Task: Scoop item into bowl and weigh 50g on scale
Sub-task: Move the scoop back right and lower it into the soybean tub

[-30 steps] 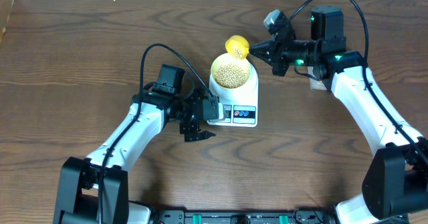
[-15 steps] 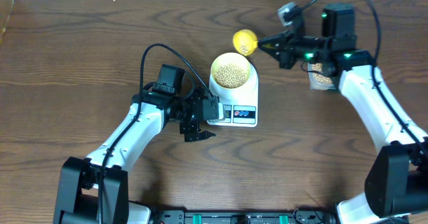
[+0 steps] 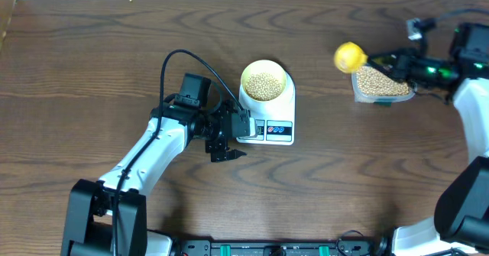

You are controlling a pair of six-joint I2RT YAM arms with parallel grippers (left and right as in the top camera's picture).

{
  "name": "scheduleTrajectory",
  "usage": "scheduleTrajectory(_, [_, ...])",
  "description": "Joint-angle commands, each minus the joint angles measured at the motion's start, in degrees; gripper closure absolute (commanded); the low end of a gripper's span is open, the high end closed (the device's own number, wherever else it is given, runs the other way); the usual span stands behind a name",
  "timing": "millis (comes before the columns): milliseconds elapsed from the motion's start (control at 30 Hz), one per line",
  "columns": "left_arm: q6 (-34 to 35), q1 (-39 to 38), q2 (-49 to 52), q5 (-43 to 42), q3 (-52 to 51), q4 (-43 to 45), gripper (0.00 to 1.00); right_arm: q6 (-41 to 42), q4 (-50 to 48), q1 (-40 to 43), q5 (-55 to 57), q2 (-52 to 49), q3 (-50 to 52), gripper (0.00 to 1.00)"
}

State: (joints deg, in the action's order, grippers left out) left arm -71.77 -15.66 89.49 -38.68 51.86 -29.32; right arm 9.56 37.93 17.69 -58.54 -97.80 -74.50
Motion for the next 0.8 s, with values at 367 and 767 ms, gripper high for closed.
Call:
scheduleTrajectory(367, [0.68,-0.13,0.15,-0.74,-0.7,0.04,0.02,-5.51,6.95,2.34,30.4,1.88,-0.46,0.99])
scheduleTrajectory(767, [0.68,-0.13,0.15,-0.74,-0.7,0.04,0.02,-5.55,6.49,2.08,33.99,1.88,-0.46,0.84])
